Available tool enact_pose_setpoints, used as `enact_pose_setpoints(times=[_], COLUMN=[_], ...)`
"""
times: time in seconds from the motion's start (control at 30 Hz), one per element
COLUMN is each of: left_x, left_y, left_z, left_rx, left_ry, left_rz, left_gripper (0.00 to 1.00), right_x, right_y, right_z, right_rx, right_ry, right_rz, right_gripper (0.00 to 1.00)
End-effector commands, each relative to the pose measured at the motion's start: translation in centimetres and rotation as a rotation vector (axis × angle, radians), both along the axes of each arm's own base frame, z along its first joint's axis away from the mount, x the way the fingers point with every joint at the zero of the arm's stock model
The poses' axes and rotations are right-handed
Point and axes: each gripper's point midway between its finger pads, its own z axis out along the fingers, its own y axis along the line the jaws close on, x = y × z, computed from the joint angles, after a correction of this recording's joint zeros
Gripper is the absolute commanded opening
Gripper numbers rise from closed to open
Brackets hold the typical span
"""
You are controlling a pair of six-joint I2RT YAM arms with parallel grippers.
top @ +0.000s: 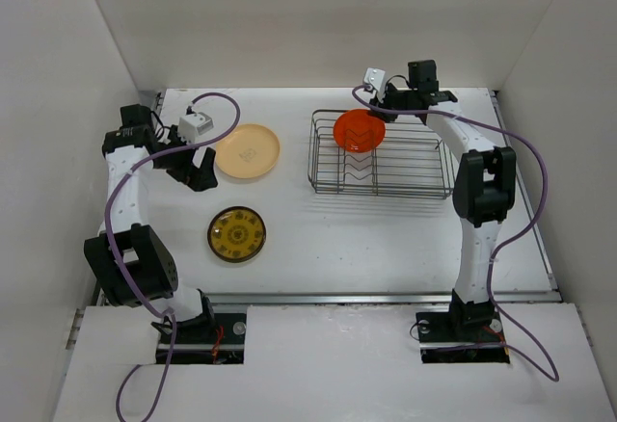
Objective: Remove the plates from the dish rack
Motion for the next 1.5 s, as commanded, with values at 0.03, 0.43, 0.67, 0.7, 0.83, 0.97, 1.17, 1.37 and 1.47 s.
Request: enact_pose_setpoints(times=[0.03, 0.43, 0.67, 0.7, 0.83, 0.97, 1.17, 1.37, 1.47], left_x=[0.5, -0.5, -1.1, -1.2, -1.7, -2.0, -2.3, -1.5, -0.8], left_y=[-0.4, -0.3, -0.4, -0.5, -0.6, -0.7, -0.9, -1.7, -2.6], left_z=[1.4, 1.1, 1.3, 1.6, 1.6, 1.8, 2.1, 4.1, 5.4], left_rx=[-0.011, 0.009, 0.016, 0.018, 0.019, 0.026, 0.020, -0.030, -0.072], left_ry=[-0.039, -0.040, -0.054, -0.064, -0.067, -0.081, -0.092, -0.135, -0.163], left_rz=[-0.009, -0.008, -0.014, -0.014, -0.014, -0.021, -0.025, -0.046, -0.073], left_gripper=[0.94, 0.94, 0.94, 0.94, 0.94, 0.94, 0.94, 0.94, 0.94], right_x=[-0.5, -2.3, -3.0, -3.3, -3.6, -4.1, -4.0, -2.5, -3.4], right_y=[0.8, 1.6, 1.3, 1.3, 1.6, 1.4, 1.3, 0.4, 0.7], right_z=[1.4, 1.5, 3.1, 3.2, 3.8, 4.6, 7.2, 13.6, 15.3], right_rx=[0.038, 0.035, 0.033, 0.033, 0.030, 0.027, 0.031, 0.123, 0.204], right_ry=[-0.018, 0.002, -0.023, -0.022, -0.038, -0.051, -0.127, -0.301, -0.268], right_rz=[0.043, 0.061, 0.054, 0.054, 0.056, 0.048, 0.015, -0.178, -0.195], right_gripper=[0.36, 0.19, 0.15, 0.13, 0.04, 0.00, 0.00, 0.00, 0.00])
